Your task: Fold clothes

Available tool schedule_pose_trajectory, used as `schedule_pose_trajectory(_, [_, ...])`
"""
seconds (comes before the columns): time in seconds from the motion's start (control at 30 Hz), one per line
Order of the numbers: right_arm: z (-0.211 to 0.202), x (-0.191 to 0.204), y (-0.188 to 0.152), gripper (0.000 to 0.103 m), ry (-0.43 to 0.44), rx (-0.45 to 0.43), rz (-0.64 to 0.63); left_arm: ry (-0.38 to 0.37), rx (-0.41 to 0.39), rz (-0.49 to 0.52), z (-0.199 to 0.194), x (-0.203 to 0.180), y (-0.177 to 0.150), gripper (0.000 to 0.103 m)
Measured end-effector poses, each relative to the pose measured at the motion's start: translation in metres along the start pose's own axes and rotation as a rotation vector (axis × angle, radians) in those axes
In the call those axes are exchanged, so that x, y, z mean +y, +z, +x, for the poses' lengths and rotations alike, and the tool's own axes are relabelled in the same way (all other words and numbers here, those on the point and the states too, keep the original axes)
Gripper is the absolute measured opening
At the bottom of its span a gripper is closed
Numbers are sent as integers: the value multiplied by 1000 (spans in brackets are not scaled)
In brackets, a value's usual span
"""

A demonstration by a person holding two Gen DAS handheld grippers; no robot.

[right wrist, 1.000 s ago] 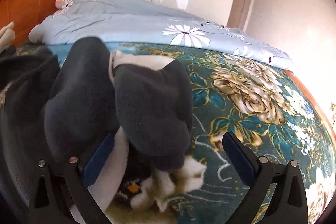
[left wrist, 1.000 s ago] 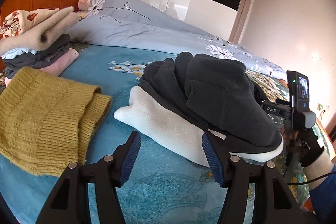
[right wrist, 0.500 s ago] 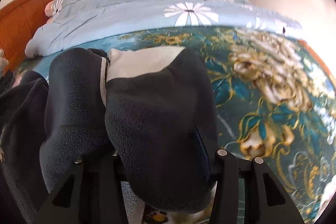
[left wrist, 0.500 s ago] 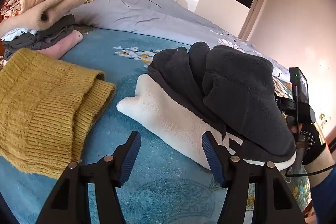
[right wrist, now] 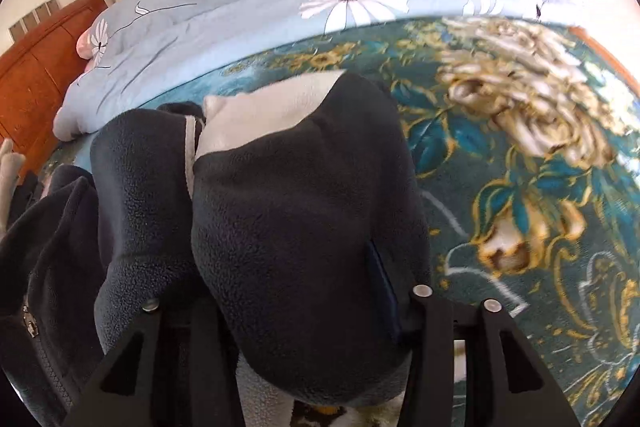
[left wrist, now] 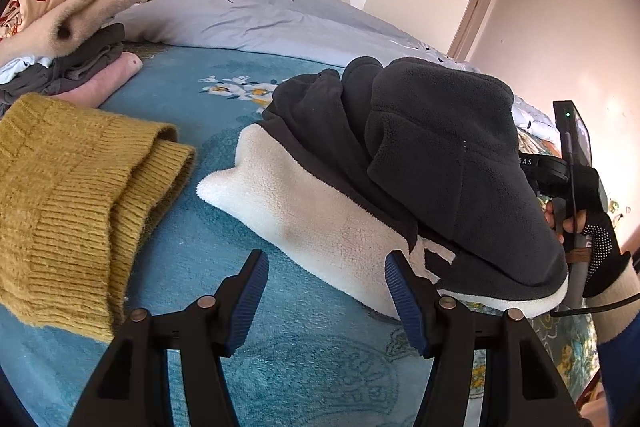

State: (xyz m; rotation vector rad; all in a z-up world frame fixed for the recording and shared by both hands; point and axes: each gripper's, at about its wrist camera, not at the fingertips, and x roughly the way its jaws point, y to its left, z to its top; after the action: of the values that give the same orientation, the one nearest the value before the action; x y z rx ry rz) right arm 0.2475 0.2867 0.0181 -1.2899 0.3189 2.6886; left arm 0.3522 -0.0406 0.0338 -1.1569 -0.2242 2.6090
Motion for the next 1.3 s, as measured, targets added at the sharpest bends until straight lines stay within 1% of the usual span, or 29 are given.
schedule_pose_trajectory(0.03, [-4,3,2,33,-39,-28,-21,1,0,2,0,-1,0,65])
schedule_pose_trajectory(0.07, [-8,5,4,21,-82,-56,-43,5,-2,3,-1,-1,1,65])
schedule_pose_trajectory(0.1, [-13,7,7,15,-119,-80,-52,7,-4,2,-3,0,1,65])
schedule_pose_trajectory(0.17, [-21,4,13,11,-156,-103,-39,8,-8,-1,-6,0,2,65])
schedule_pose_trajectory(0.27, [-32,-11,26,9,-226,-132,-17,12,-17,-1,-12,1,3,65])
schedule_pose_trajectory(0.33, [-48,-24,33,9,-307,-172,-15,13,-18,1,-14,0,3,65])
schedule_pose_trajectory(0.4, [-71,-45,42,8,-368,-217,8,11,-19,2,-17,-2,2,65])
schedule_pose_trajectory(0.47, [-101,-73,49,8,-441,-284,47,7,-22,7,-19,-5,2,65])
schedule_pose_trajectory(0.53, [-140,-102,55,8,-511,-348,92,1,-28,18,-21,-9,2,65])
schedule_pose_trajectory(0.6, [-179,-137,58,8,-564,-390,142,-5,-34,27,-23,-13,2,65])
schedule_pose_trajectory(0.63, [-190,-157,56,8,-599,-410,158,-8,-36,30,-24,-14,2,65])
schedule_pose_trajectory(0.7, [-211,-193,51,8,-701,-446,176,-15,-36,34,-25,-17,3,65])
schedule_pose_trajectory(0.8, [-239,-244,41,8,-742,-455,234,-25,-36,38,-25,-20,3,65])
schedule_pose_trajectory(0.9, [-256,-277,28,8,-919,-466,246,-40,-33,40,-23,-21,4,65])
schedule_pose_trajectory(0.93, [-254,-290,24,8,-939,-446,271,-41,-29,38,-21,-20,5,65])
schedule_pose_trajectory(0.97, [-248,-305,19,8,-922,-404,304,-39,-26,33,-19,-20,7,65])
schedule_pose_trajectory(1.03, [-226,-327,8,8,-869,-285,330,-46,-24,17,-16,-18,12,65])
schedule_pose_trajectory(1.13, [-188,-336,-15,8,-860,-150,290,-75,-35,-5,-12,-17,27,65])
schedule_pose_trajectory(1.2, [-172,-337,-27,9,-831,-94,272,-65,-43,5,-6,-21,41,65])
schedule_pose_trajectory(1.27, [-166,-332,-36,9,-798,-69,232,-47,-41,40,8,-28,55,65])
schedule_pose_trajectory(1.3, [-168,-327,-37,11,-779,-59,192,-22,-31,58,18,-32,62,65])
